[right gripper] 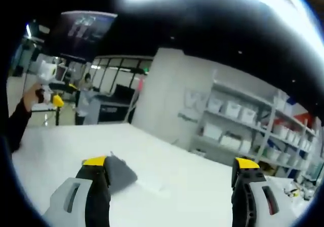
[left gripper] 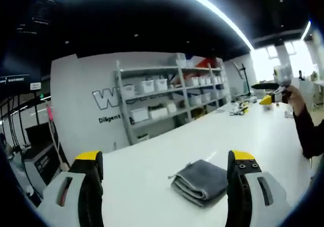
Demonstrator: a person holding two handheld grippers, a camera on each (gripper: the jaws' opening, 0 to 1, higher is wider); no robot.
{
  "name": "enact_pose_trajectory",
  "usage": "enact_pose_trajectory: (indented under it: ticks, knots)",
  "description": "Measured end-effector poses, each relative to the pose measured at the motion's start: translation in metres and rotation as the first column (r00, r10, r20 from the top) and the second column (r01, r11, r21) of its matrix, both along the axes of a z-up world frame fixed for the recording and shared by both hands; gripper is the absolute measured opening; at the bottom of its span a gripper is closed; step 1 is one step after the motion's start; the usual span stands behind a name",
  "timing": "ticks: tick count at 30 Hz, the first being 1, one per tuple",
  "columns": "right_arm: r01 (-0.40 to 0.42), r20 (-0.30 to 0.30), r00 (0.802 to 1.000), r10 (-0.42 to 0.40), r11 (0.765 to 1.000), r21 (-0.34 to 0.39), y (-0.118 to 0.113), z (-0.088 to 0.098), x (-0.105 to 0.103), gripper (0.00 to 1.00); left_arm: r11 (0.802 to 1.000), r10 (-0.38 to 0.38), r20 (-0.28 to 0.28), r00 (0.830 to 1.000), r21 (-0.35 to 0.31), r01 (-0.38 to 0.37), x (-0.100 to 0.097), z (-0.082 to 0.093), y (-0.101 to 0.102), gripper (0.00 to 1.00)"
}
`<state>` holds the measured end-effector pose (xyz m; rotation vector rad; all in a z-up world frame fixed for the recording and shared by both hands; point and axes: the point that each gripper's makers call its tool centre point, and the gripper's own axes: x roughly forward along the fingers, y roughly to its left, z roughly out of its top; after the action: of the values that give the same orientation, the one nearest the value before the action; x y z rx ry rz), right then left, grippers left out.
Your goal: Open the folded towel by lifting each exposed corner and separating the folded layers until the towel lies flat within the target outline without major curled edges
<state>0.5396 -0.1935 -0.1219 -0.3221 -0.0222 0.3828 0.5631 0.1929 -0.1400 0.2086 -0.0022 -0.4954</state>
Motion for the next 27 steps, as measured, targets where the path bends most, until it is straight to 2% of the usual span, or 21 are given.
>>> enact_pose_trajectory:
  ticks: [2, 5, 9, 15, 27]
  knots:
    - [-0.005, -0.004, 1.000, 0.005, 1.000, 0.001, 0.001, 0.000, 0.004, 1.00, 1.000, 0.000, 0.001, 1.000, 0.003, 0.000, 0.004, 0.000, 0.002, 1.00]
    - [0.003, 0.017, 1.000, -0.003, 0.999, 0.043, 0.003, 0.008, 0.018, 1.00, 0.999, 0.015, 0.006, 1.000, -0.048, -0.015, 0.020, 0.005, 0.006, 1.00]
    - [0.006, -0.001, 1.000, -0.006, 1.000, 0.006, 0.014, 0.000, 0.041, 1.00, 0.997, 0.003, -0.003, 1.000, -0.073, -0.003, 0.038, 0.005, 0.000, 1.00]
    - [-0.030, -0.052, 0.998, 0.028, 0.999, -0.026, 0.024, -0.018, 0.057, 1.00, 1.000, -0.001, -0.043, 0.999, -0.001, 0.001, 0.054, -0.014, -0.003, 1.00]
    - [-0.008, -0.053, 0.999, 0.008, 1.000, -0.014, 0.018, -0.022, 0.078, 1.00, 1.000, 0.019, -0.081, 0.997, 0.009, -0.018, 0.072, -0.032, -0.001, 1.00]
